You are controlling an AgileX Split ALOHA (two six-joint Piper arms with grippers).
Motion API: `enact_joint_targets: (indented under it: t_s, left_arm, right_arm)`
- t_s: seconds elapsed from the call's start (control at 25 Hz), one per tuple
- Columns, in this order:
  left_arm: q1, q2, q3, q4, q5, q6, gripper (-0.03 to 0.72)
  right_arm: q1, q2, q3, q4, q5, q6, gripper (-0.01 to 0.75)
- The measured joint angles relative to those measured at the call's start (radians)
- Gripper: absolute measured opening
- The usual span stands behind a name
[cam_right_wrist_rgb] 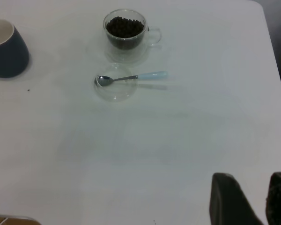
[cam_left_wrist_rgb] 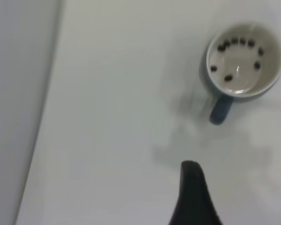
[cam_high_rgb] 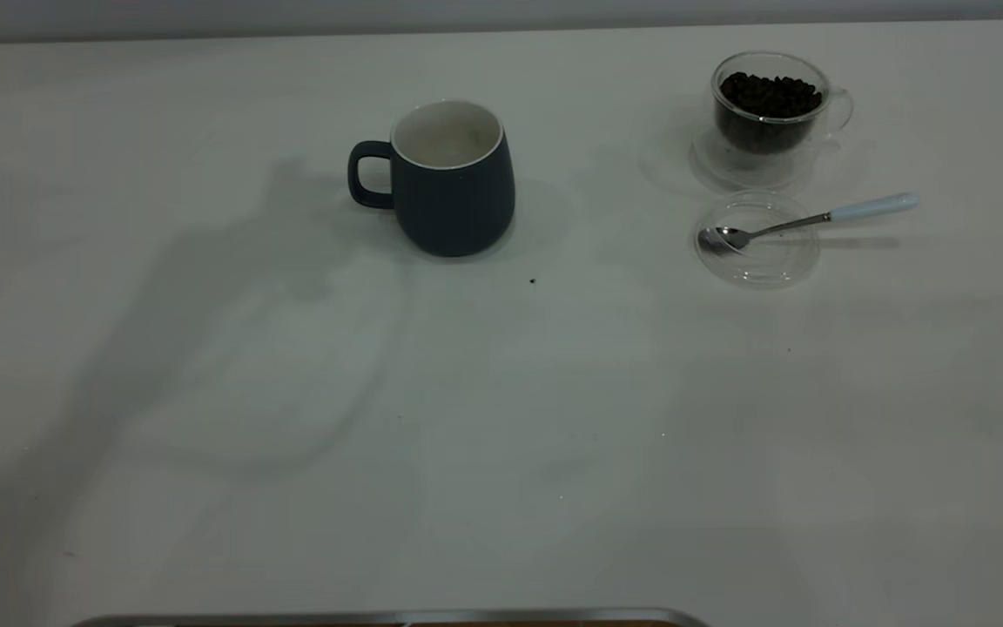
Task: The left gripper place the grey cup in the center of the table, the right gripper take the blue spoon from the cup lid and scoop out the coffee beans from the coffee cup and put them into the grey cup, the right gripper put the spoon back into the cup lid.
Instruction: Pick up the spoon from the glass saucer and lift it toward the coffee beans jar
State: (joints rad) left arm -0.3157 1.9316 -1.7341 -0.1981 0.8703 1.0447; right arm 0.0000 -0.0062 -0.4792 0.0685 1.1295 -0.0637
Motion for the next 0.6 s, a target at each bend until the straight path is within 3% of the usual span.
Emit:
enact_joint_targets:
  t_s: [0.32,0.6]
  left_arm:
    - [0.002,-0.338,0.000,0.005,0.283,-0.410,0.588]
    - [0.002,-0.549,0.067,0.040,0.296,-0.711,0.588]
  right_arm:
    - [0.000,0.000,0.000,0.000,0.000,0.000,0.238]
    - [0.000,0.000,0.000,0.000,0.000,0.000,0.238]
